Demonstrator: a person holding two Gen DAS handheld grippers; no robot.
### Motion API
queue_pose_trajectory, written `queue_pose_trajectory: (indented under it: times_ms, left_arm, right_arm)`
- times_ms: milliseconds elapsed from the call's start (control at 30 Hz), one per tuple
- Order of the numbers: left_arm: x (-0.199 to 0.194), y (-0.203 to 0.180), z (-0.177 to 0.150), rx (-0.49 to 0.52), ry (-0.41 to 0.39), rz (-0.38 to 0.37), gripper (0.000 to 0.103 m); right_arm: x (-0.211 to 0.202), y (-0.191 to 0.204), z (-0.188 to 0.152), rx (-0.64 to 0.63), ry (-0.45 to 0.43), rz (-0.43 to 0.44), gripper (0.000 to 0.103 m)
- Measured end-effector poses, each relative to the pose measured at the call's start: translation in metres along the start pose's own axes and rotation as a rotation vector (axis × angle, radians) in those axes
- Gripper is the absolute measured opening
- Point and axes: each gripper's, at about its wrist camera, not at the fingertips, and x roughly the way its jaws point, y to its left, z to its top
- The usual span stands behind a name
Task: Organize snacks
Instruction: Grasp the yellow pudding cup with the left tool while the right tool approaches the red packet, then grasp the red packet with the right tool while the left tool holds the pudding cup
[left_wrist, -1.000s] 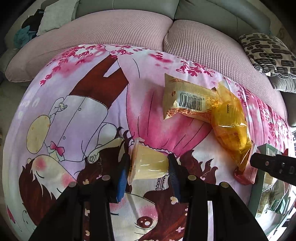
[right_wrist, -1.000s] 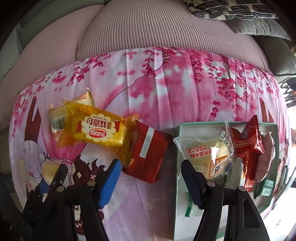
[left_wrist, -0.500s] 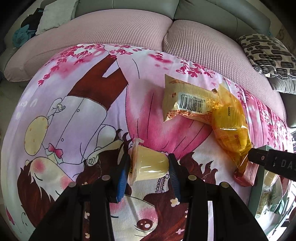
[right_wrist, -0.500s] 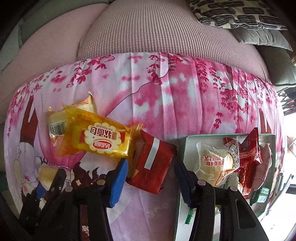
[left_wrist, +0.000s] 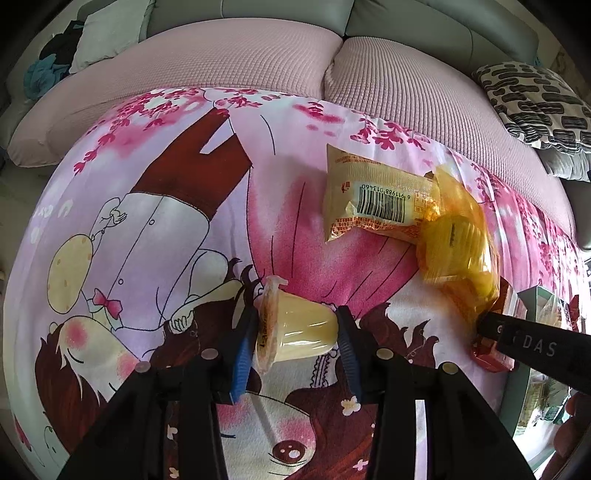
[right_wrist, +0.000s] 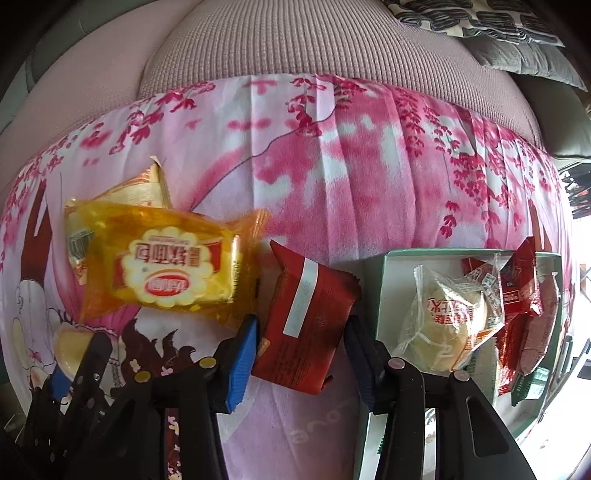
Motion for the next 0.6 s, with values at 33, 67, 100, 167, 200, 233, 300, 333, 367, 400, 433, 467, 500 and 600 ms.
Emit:
queue_pose_trajectory:
  times_ms: [33,67,100,167,200,233,300,333,367,400,433,467,500,600]
  left_arm:
    - [0.000,0.000,0.000,0.002,0.000,0.002,0.044]
    - [0.001,-0.001,0.000,0.004,0.000,0.006,0.044]
    - [0.001,-0.001,0.001,0.006,0.000,0.008,0.044]
    - [0.004,-0.003,0.001,0.016,-0.001,0.024,0.044]
    - [0.004,-0.004,0.000,0.023,-0.002,0.034,0.044]
    - [0.005,-0.005,0.000,0.028,-0.003,0.041,0.044]
    - [0.006,-0.008,0.000,0.039,-0.008,0.056,0.044]
    - [0.007,-0.009,0.000,0.044,-0.012,0.064,0.044]
    - [0.007,-0.011,0.000,0.048,-0.017,0.071,0.044]
    - [0.008,-0.011,0.000,0.052,-0.022,0.076,0.044]
    - [0.008,-0.013,-0.001,0.059,-0.030,0.086,0.044]
    - [0.008,-0.015,-0.001,0.064,-0.035,0.092,0.044]
    - [0.008,-0.015,-0.001,0.066,-0.038,0.094,0.044]
    - [0.007,-0.015,-0.002,0.060,-0.043,0.094,0.045]
  right_arm:
    - [0.004,0.001,-0.001,-0.002,0.000,0.001,0.049]
    - [0.007,0.003,-0.001,-0.003,0.001,0.000,0.049]
    - [0.009,0.004,-0.001,-0.005,0.002,0.000,0.049]
    - [0.014,0.007,-0.002,-0.007,0.002,-0.002,0.049]
    - [0.015,0.009,-0.004,-0.006,0.002,-0.001,0.049]
    - [0.016,0.010,-0.004,-0.005,0.001,0.003,0.049]
    - [0.017,0.009,-0.004,-0.003,0.001,0.009,0.049]
    - [0.020,0.007,-0.004,-0.005,-0.002,0.010,0.049]
    - [0.021,0.007,-0.004,-0.008,-0.006,0.008,0.049]
    - [0.023,0.007,-0.004,-0.013,-0.010,0.003,0.049]
    - [0.023,0.008,-0.005,-0.019,-0.015,-0.002,0.049]
    - [0.025,0.009,-0.005,-0.024,-0.018,-0.007,0.049]
    - [0.025,0.010,-0.006,-0.028,-0.021,-0.010,0.049]
    - [0.026,0.013,-0.008,-0.031,-0.026,-0.008,0.049]
